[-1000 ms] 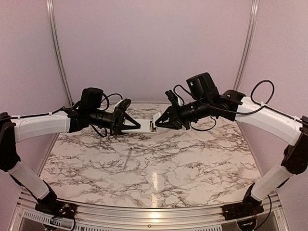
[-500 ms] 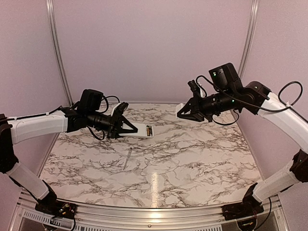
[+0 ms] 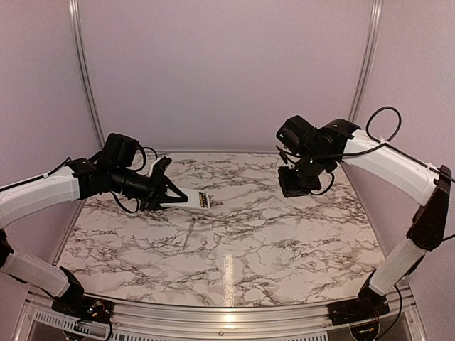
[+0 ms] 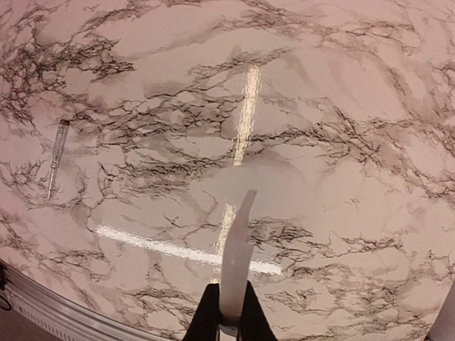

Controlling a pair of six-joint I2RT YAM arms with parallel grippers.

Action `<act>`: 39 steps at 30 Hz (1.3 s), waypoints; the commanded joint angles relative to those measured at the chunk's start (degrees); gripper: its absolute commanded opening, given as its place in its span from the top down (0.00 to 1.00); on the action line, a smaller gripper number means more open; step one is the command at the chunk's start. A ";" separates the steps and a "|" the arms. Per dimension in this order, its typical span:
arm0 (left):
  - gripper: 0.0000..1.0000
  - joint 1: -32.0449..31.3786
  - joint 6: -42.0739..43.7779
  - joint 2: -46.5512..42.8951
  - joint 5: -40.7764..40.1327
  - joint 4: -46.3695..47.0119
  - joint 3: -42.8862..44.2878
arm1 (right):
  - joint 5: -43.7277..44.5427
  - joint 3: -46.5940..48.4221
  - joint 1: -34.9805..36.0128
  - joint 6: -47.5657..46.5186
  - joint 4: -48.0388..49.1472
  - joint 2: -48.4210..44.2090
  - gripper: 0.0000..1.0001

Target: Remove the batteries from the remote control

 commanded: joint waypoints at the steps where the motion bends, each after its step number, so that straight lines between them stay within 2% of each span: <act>1: 1.00 0.04 -3.59 -4.04 -2.28 -4.61 0.25 | 13.46 2.55 -0.35 -1.29 -8.95 6.59 1.00; 6: 1.00 0.04 -2.77 -4.85 -2.50 -5.64 0.18 | 22.80 4.14 -0.36 -1.18 -13.43 13.58 1.00; 14: 1.00 0.46 -0.27 -2.23 -0.61 -2.74 1.10 | 28.09 0.94 -1.82 -1.07 -13.30 22.14 1.00; 18: 1.00 1.02 6.01 -1.14 0.69 -7.78 3.67 | 29.30 -1.43 -3.19 -2.45 -11.15 26.42 1.00; 21: 1.00 1.85 11.28 -0.31 1.12 -13.95 5.50 | 28.01 -1.20 -4.50 -4.23 -9.20 28.20 1.00; 23: 1.00 2.20 12.38 -0.39 2.24 -14.53 5.12 | 26.15 -1.23 -5.30 -6.25 -6.19 28.05 0.95; 32: 1.00 2.59 11.11 1.36 0.77 -14.51 5.13 | 15.56 -4.16 -6.14 -13.34 3.22 27.49 0.72; 39: 1.00 2.59 9.58 3.54 -0.07 -14.38 6.73 | 8.12 -7.93 -6.14 -15.98 8.35 22.54 0.62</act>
